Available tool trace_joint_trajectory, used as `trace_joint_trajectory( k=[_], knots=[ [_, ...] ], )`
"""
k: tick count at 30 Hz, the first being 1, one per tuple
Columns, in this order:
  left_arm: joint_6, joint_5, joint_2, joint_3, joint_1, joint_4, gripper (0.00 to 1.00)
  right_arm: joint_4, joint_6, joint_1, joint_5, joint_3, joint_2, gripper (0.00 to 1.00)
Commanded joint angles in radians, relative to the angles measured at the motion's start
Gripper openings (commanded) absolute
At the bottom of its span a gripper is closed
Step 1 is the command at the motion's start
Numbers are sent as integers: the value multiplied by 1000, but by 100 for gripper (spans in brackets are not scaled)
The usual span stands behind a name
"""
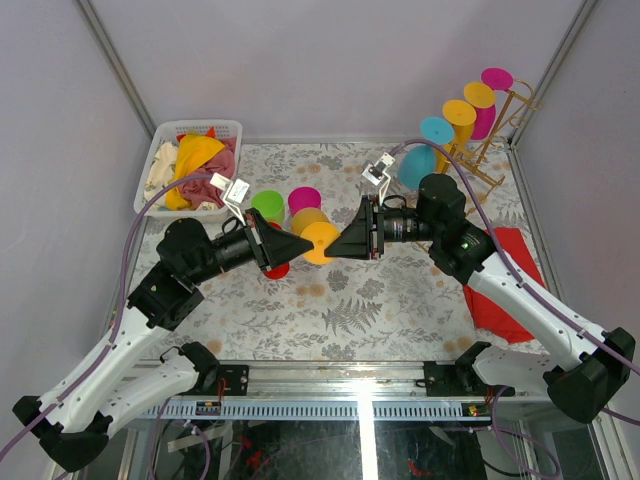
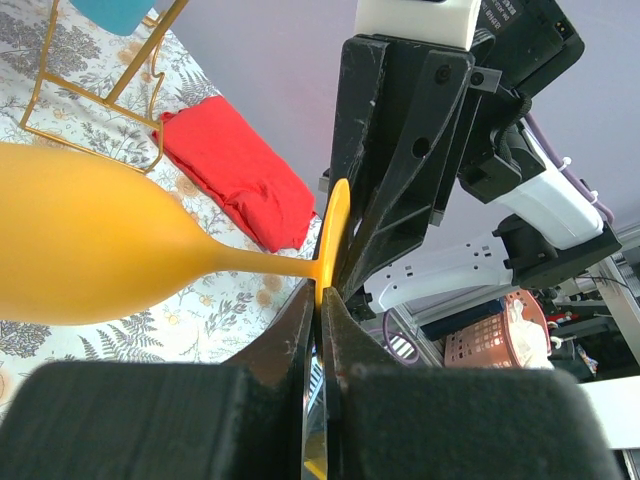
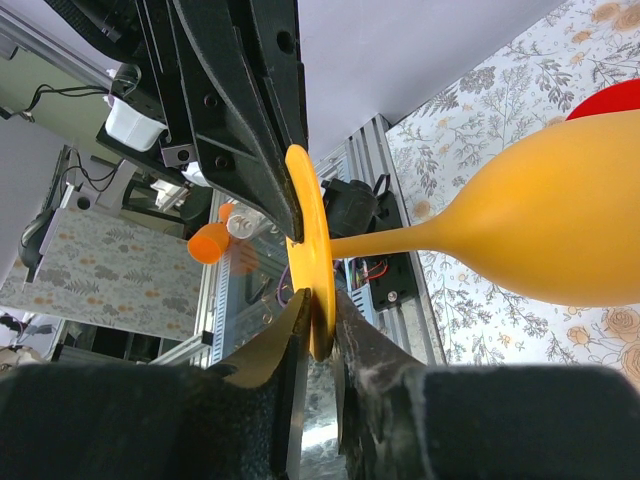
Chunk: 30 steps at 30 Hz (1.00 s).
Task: Take the wine glass off the wine glass rack
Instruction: Place the wine glass at the center of the board.
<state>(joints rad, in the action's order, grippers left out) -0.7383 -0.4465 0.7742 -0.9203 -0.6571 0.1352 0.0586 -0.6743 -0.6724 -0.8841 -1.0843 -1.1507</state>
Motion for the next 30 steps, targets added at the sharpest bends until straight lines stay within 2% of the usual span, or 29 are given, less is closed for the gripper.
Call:
trace_joint_trajectory(
  k=[1, 3, 7, 12, 16, 19, 20, 23, 24, 25, 26, 30],
  knots=[
    [17, -4, -5, -3, 3, -42, 0, 48, -7, -6, -9, -36, 17, 25],
    [17, -4, -5, -2, 2, -43, 0, 55, -16, -6, -3, -35, 16, 31],
    [19, -7, -6, 0, 2, -43, 0, 71, -34, -6, 0, -34, 14, 30],
    [19, -6, -7, 1, 2, -38, 0, 88, -41, -6, -3, -32, 8, 19],
    [22, -1, -10, -1, 3, -31, 2, 99, -38, -6, 6, -43, 17, 2],
    [30, 11, -14, -8, 2, -20, 7, 113, -12, -7, 39, -27, 45, 0],
    [33, 16, -16, -10, 3, -16, 11, 111, 6, -8, 52, -21, 57, 0],
    [46, 17, -21, -18, 2, -12, 33, 112, 86, -15, 89, 13, 96, 0],
    [50, 16, -27, -20, 3, -18, 44, 122, 118, -20, 99, 39, 111, 0],
    [52, 22, -33, -21, 3, -21, 60, 129, 151, -25, 115, 62, 127, 0],
    [55, 33, -41, -23, 2, -22, 69, 134, 188, -32, 130, 85, 141, 0],
    [64, 102, -87, -24, 2, -22, 87, 107, 454, -123, 165, 165, 192, 0]
  ],
)
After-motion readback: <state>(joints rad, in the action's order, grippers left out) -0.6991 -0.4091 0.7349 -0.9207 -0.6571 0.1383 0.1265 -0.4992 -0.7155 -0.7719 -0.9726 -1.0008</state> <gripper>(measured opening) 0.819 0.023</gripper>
